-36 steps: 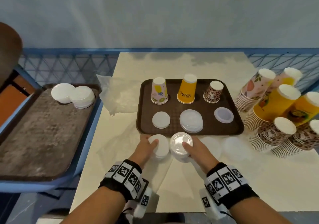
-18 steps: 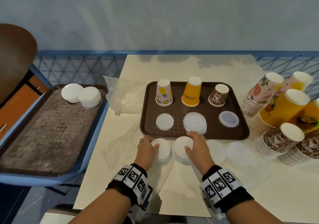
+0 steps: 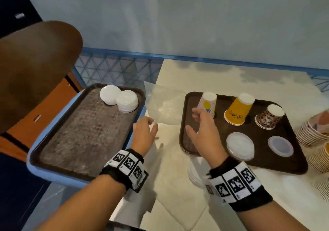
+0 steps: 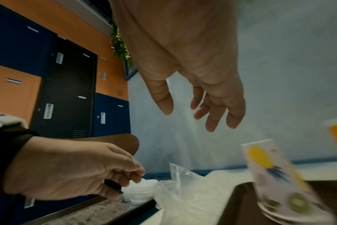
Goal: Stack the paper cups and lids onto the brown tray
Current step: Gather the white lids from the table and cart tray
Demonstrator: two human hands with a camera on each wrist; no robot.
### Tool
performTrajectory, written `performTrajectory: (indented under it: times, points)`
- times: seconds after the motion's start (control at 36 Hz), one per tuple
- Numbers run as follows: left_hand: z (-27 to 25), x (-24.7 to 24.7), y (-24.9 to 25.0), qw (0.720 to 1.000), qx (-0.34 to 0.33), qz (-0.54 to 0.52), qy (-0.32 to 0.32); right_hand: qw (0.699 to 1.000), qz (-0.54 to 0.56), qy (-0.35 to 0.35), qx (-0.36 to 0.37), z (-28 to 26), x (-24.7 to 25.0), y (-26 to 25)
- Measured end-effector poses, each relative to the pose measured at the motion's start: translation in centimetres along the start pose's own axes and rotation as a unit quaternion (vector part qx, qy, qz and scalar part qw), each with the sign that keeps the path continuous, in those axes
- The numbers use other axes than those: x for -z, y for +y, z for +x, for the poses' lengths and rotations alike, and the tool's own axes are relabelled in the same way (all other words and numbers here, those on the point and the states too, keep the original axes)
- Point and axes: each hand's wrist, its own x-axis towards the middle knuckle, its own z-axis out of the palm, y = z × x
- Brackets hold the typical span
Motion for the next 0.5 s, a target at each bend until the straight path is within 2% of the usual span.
performTrajectory:
  times: [0.11,0.22,0.31,0.5]
  points:
    - [4.9,5.2,-3.2,0.998,0.052,0.022,0.041,0.998,-0.038,-0.038,0.031,3.8,-5.1,-3.0]
    - [9.3,9.4,-6.1,0.992,0.105,0.036,0.053,0.996,-0.042,-0.082,0.014,7.7,-10.5,-5.1]
    - [12.9,11.5,-8.3,0.988,0.137,0.055,0.04,0.993,-0.043,-0.107,-0.015,10.9,-14.5,-6.4]
    - [19.8,13.0,-11.5,0.988,0.148,0.051,0.004,0.986,-0.077,-0.121,-0.08,17.2,-21.4,-7.6]
